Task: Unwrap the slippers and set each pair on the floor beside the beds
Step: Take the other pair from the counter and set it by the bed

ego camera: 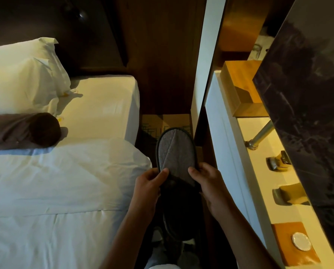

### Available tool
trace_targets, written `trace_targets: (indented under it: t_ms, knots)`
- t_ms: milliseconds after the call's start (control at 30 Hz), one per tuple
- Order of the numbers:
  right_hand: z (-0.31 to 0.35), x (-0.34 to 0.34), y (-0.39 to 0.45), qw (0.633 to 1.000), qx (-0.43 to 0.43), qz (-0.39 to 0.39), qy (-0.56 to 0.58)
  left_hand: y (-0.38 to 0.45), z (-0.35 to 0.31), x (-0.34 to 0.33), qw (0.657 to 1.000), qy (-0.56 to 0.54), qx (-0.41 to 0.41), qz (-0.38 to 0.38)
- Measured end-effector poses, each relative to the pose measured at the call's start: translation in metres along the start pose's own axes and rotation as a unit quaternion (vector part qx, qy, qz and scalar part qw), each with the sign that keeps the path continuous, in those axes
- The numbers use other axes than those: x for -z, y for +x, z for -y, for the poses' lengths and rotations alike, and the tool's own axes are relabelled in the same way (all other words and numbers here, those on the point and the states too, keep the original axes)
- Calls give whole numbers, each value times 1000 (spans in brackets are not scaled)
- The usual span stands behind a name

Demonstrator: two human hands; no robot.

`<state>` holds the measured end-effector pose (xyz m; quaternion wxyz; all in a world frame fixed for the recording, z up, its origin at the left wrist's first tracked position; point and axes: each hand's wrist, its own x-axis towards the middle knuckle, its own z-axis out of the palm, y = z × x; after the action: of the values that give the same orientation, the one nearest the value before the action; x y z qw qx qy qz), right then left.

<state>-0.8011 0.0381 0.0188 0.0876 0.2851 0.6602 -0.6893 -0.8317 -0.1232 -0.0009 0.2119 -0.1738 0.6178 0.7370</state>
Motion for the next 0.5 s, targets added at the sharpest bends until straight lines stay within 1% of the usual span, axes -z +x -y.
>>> trace_targets:
  t_ms: [167,267,400,500]
  knots:
    - [-9,-17,37,1000,-18,-20,-10,46,7,13,1000,19,20,12]
    - [-28,-22,66,999,-21,-25,-11,79,24,20,999,39,17,26]
    - [-68,-23,111,999,-34,-30,-16,122,62,25,998,49,23,38]
    - [-111,-21,151,998,-50,-33,-11,159,105,27,998,54,35,21]
